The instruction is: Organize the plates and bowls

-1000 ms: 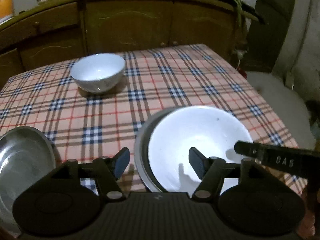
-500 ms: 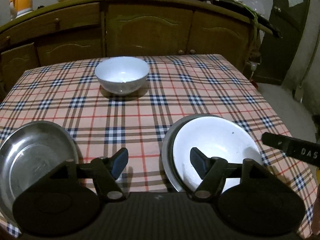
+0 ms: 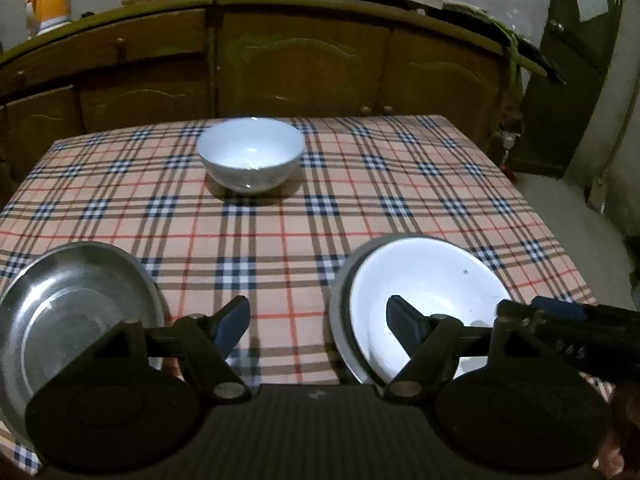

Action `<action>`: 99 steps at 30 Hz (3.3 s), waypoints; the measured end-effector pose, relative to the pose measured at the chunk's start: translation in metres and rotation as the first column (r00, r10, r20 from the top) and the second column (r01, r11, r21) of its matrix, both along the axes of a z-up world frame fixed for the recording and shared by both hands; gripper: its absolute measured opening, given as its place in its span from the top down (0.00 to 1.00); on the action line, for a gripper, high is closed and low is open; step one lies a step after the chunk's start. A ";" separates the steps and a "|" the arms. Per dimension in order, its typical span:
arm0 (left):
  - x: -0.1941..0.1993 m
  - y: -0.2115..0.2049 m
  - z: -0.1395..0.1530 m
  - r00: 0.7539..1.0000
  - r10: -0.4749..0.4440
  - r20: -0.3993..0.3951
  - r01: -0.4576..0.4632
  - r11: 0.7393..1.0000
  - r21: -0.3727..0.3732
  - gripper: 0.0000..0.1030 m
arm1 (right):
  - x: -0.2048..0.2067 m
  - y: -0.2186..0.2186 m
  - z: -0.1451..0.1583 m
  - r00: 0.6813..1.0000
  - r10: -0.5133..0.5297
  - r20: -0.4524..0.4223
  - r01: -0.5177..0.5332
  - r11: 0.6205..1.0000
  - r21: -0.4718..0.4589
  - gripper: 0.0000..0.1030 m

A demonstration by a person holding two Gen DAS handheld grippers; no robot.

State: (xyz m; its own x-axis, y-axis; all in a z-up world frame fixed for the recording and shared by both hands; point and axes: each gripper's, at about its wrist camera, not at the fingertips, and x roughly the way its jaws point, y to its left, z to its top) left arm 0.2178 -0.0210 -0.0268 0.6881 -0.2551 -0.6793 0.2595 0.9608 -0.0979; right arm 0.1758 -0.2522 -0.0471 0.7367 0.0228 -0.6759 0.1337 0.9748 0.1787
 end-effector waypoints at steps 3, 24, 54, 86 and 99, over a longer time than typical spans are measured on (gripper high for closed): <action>0.004 0.006 0.004 1.000 0.026 0.011 -0.026 1.000 0.000 0.22 | 0.003 -0.005 0.010 1.000 -0.007 0.026 0.005 0.998 0.057 0.49; 0.107 0.059 0.023 0.961 0.267 0.074 -0.269 0.963 0.016 0.16 | 0.114 0.044 0.050 0.986 0.121 0.112 -0.133 0.985 0.111 0.49; 0.196 0.043 -0.014 0.991 0.130 -0.007 -0.131 0.991 -0.006 0.89 | 0.256 0.098 -0.029 0.979 0.200 -0.050 -0.180 0.949 0.260 0.74; 0.007 -0.040 0.083 0.987 -0.004 0.160 0.008 1.000 -0.024 0.87 | 0.024 0.007 0.100 0.985 0.048 0.166 -0.083 0.973 0.214 0.74; -0.023 -0.051 0.078 0.984 -0.049 0.171 0.051 0.999 -0.009 0.87 | -0.018 -0.011 0.095 0.984 0.012 0.178 -0.051 0.975 0.215 0.74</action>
State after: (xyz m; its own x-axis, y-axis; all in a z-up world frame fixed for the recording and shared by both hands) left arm 0.1943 -0.0721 0.0513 0.7795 -0.3006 -0.5495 0.3213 0.9450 -0.0612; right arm 0.1574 -0.2635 0.0480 0.8392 0.1803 -0.5130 0.0516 0.9127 0.4053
